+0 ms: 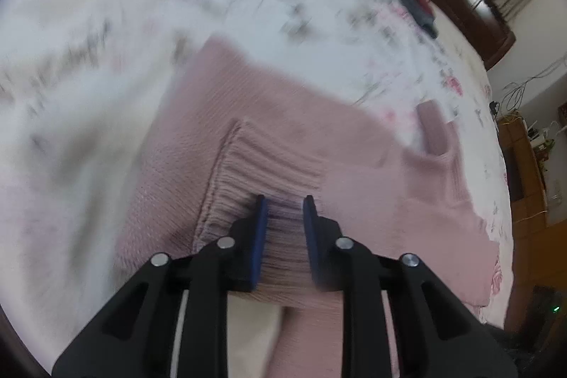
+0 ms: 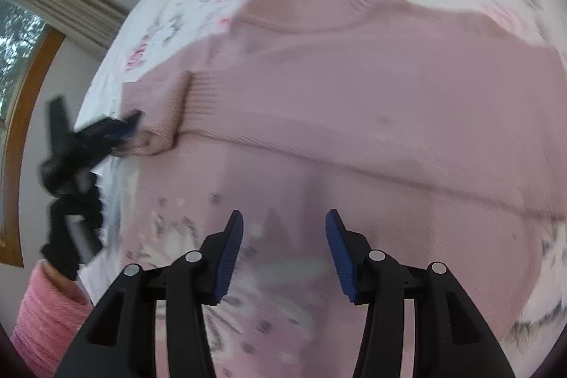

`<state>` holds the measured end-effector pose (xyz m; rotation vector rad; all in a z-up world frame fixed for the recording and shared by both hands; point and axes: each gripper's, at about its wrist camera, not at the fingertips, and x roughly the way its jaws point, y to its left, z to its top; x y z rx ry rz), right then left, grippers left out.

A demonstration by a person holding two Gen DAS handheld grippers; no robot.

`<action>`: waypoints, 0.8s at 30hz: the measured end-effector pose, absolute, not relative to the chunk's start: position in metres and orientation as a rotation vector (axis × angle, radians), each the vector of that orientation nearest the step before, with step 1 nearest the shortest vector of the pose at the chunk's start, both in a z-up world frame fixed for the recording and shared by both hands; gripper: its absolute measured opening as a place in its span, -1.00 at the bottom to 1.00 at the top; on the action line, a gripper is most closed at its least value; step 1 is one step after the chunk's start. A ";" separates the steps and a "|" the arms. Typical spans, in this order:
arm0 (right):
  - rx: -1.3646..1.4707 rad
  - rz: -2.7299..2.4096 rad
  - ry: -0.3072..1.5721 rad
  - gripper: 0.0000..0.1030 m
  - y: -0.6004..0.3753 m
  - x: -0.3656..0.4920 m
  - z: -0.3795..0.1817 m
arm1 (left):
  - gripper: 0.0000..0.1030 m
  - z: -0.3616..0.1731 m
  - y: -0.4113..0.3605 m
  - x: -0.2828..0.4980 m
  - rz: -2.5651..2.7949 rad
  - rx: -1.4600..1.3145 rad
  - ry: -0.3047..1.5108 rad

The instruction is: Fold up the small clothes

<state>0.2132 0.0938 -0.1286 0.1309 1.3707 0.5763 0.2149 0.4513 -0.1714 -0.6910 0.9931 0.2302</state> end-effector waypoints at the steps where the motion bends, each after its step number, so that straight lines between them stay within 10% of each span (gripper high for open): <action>1: 0.126 0.588 1.371 -0.04 0.102 0.216 -0.127 | -0.79 -0.176 0.455 0.216 0.226 -0.687 0.993; 6: 0.115 0.649 1.392 -0.04 0.153 0.235 -0.124 | -0.80 -0.175 0.460 0.211 0.206 -0.694 1.000; 11: 0.164 0.710 1.438 0.11 0.206 0.258 -0.131 | -0.23 -0.137 0.460 0.190 0.214 -0.644 0.912; 17: 0.220 0.752 1.518 0.22 0.275 0.276 -0.159 | -0.13 -0.114 0.478 0.168 0.223 -0.614 0.889; 19: 0.210 0.762 1.550 0.09 0.288 0.275 -0.170 | -0.13 -0.112 0.483 0.165 0.231 -0.614 0.891; 21: 0.174 0.751 1.568 -0.52 0.296 0.273 -0.178 | -0.13 -0.112 0.486 0.164 0.241 -0.609 0.898; 24: 0.190 0.794 1.503 -0.67 0.291 0.269 -0.163 | -0.13 -0.113 0.485 0.166 0.241 -0.610 0.903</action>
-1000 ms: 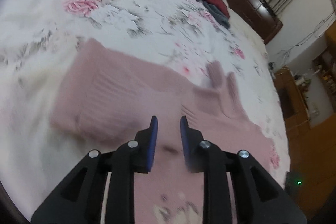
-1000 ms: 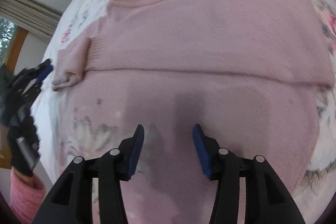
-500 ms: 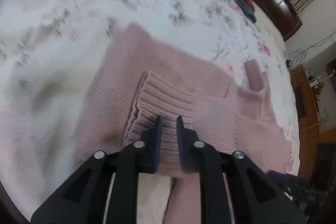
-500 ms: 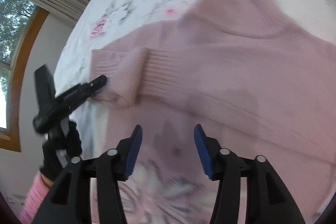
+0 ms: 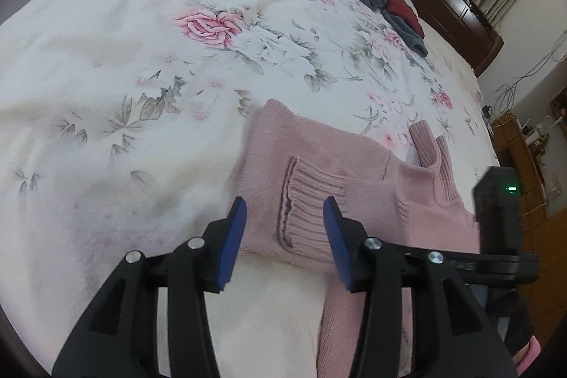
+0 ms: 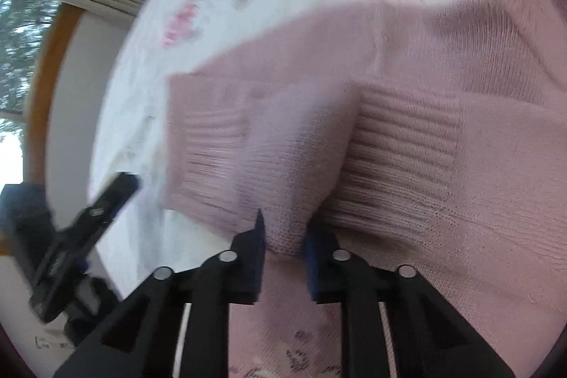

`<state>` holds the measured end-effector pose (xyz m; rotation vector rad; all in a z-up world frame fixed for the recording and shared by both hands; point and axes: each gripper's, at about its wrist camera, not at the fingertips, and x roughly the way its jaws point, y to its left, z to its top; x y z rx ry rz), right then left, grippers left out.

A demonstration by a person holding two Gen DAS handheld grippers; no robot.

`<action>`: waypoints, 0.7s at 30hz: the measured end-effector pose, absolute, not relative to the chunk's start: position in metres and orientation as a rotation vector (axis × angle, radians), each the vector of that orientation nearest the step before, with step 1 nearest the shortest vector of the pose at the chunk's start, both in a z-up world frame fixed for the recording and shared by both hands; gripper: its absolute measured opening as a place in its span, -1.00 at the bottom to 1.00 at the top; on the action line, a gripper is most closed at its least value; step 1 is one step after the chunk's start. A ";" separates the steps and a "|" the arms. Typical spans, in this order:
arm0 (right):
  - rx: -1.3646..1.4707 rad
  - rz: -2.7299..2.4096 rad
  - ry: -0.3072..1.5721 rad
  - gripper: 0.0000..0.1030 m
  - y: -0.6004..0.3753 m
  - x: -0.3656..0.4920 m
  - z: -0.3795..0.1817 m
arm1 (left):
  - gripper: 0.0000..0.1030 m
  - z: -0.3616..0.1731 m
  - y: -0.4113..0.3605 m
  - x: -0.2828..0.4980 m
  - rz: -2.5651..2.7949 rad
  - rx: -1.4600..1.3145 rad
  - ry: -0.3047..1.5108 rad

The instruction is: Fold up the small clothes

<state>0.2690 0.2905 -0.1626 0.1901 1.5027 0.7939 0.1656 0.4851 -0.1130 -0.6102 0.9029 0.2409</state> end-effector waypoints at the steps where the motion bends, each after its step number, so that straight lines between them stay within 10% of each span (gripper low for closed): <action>1: 0.193 0.810 1.478 -0.67 0.286 0.267 -0.154 | -0.13 -0.113 0.484 0.166 0.238 -0.607 0.903; 11: 0.174 0.738 1.274 -0.68 0.161 0.266 -0.077 | -0.13 -0.117 0.423 0.204 0.168 -0.534 0.944; 21: 0.203 0.600 1.347 -0.67 0.081 0.278 -0.126 | -0.12 -0.152 0.357 0.242 0.154 -0.357 1.068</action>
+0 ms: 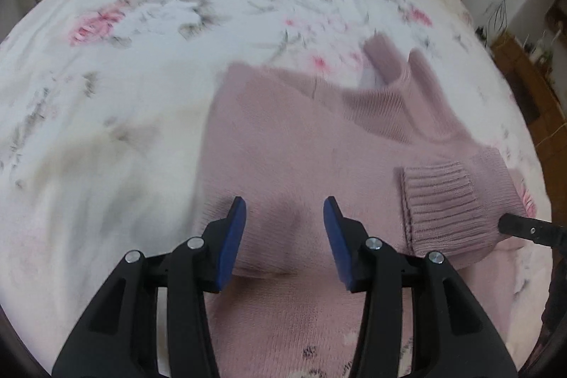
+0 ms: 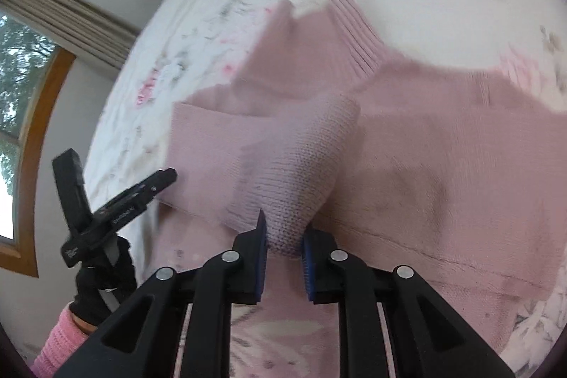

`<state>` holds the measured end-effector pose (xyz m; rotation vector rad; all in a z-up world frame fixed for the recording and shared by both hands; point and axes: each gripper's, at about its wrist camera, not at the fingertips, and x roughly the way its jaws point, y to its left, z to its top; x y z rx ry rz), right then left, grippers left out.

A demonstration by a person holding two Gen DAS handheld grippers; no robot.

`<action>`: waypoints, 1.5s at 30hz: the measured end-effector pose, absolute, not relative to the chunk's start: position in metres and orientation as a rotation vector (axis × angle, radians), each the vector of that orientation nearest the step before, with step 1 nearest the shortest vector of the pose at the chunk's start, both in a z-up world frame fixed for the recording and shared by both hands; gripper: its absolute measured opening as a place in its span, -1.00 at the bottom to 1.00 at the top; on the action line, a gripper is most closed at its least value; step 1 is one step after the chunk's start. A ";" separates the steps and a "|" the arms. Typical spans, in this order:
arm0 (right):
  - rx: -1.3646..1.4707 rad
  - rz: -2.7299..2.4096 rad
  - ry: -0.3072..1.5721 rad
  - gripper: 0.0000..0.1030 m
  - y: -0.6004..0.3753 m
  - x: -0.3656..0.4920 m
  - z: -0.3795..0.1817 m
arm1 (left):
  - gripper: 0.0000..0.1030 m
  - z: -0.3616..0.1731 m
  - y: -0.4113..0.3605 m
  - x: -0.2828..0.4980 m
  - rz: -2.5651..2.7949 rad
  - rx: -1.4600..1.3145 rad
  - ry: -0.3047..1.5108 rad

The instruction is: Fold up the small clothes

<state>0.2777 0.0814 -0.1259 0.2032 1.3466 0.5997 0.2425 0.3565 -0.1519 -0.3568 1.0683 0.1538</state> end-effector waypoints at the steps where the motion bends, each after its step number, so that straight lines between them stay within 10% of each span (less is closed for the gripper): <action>1: 0.200 0.586 1.358 -0.67 0.083 0.279 -0.134 | -0.12 -0.159 0.356 0.244 0.163 -0.350 1.088; 20: 0.084 0.559 1.346 -0.27 0.106 0.260 -0.109 | -0.07 -0.144 0.351 0.242 0.092 -0.371 1.060; 32: -0.146 0.447 1.465 0.31 0.219 0.264 -0.165 | -0.08 -0.178 0.359 0.244 0.053 -0.462 1.074; 34: -0.193 0.417 1.448 0.25 0.225 0.261 -0.172 | -0.08 -0.179 0.360 0.245 0.049 -0.464 1.076; 39: -0.221 0.383 1.418 -0.75 0.209 0.260 -0.171 | -0.08 -0.181 0.365 0.245 0.042 -0.501 1.072; 45: 0.026 0.428 1.386 -0.77 0.144 0.264 -0.138 | -0.08 -0.181 0.360 0.246 0.056 -0.472 1.080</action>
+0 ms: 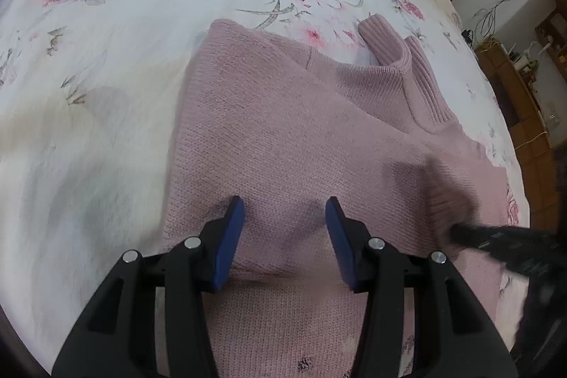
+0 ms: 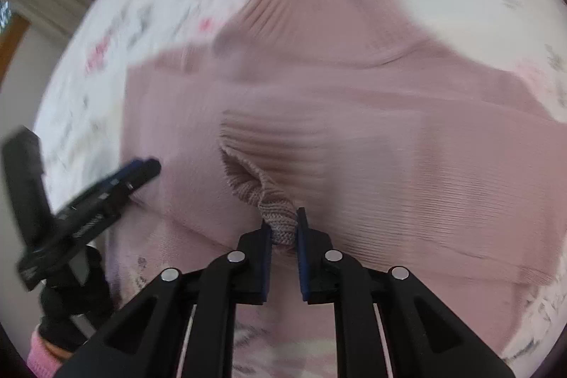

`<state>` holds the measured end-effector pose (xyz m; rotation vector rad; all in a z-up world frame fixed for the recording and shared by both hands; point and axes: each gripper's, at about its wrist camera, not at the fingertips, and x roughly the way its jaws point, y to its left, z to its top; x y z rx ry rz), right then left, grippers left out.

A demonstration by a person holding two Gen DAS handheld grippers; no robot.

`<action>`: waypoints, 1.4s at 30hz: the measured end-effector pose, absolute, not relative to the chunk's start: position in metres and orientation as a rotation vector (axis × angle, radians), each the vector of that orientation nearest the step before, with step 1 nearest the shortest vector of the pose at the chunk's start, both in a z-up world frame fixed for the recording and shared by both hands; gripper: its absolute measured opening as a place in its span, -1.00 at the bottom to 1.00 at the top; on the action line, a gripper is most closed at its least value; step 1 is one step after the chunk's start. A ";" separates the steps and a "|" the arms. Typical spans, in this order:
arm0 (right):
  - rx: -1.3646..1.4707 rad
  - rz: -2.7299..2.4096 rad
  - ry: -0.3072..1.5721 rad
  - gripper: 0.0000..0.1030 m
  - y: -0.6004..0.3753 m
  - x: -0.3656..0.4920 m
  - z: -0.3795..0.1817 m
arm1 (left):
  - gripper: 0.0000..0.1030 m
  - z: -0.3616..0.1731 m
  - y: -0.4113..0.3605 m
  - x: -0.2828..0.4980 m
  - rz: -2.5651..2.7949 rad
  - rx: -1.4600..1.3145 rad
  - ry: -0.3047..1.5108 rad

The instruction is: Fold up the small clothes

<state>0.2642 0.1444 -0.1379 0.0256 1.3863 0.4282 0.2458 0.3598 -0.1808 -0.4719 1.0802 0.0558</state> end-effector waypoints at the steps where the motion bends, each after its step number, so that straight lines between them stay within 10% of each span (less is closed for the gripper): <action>1: 0.061 0.425 1.377 -0.77 0.132 0.264 -0.133 | -0.08 -0.181 0.360 0.246 0.057 -0.469 1.081; 19: 0.197 0.182 1.372 -0.75 -0.063 0.274 -0.125 | -0.07 -0.181 0.353 0.248 0.080 -0.413 1.095; 42: 0.173 0.244 1.334 -0.70 -0.066 0.271 -0.145 | 0.07 -0.176 0.306 0.268 0.042 -0.236 1.124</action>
